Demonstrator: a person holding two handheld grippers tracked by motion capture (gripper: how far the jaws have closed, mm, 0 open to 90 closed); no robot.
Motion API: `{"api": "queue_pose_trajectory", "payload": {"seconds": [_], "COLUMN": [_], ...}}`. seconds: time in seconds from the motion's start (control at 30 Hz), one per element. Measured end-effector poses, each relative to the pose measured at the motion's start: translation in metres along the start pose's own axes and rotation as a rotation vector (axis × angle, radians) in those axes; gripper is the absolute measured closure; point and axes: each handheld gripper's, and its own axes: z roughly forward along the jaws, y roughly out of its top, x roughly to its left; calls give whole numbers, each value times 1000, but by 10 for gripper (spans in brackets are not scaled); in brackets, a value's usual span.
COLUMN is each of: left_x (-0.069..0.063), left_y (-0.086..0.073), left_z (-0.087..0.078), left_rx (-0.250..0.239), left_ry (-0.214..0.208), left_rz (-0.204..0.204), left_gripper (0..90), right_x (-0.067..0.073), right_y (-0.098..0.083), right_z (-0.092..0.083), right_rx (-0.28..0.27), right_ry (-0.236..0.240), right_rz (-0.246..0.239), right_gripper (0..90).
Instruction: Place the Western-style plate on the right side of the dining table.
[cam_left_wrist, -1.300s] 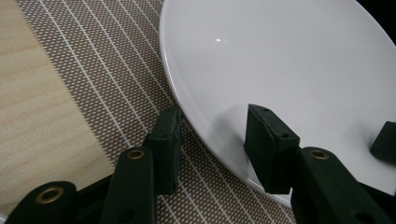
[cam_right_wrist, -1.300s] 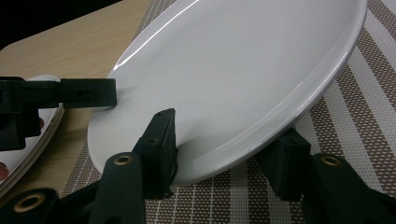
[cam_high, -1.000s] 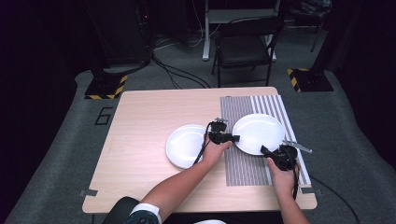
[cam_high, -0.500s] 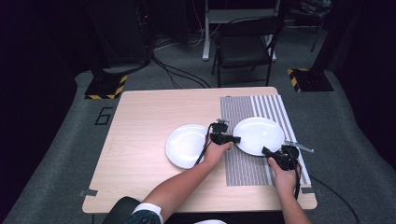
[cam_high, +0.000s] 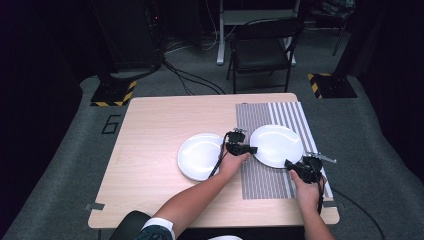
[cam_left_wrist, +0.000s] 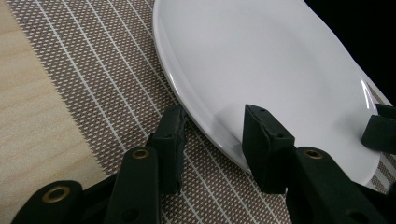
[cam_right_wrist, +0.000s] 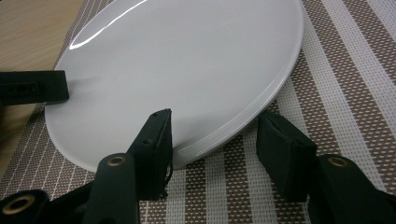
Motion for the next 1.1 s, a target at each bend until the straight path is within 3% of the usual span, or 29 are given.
{"api": "queue_pose_trajectory", "payload": {"seconds": [0.47, 0.5, 0.53, 0.57, 0.87, 1.1], "left_x": [-1, -1, -1, -1, -3, 2], "left_y": [-1, -1, -1, -1, -2, -1], "left_z": [0, 0, 0, 0, -1, -6], "left_rx": [3, 3, 4, 4, -2, -15], "left_ry": [-4, -3, -2, 0, 14, 9], "left_rz": [4, 5, 8, 9, 27, 11], "left_gripper": [593, 595, 595, 594, 559, 518], "right_x": [-1, -2, -2, 0, 2, 2], "right_y": [0, 0, 0, 1, 0, -1], "right_z": [-3, -5, -5, -8, -8, -11], "right_rx": [14, 4, 4, -12, -11, -23], "right_ry": [-14, -40, -40, -47, -40, -32], "right_rz": [-2, -29, -29, -59, -67, -64], "right_gripper": [457, 479, 479, 478, 476, 469]}}
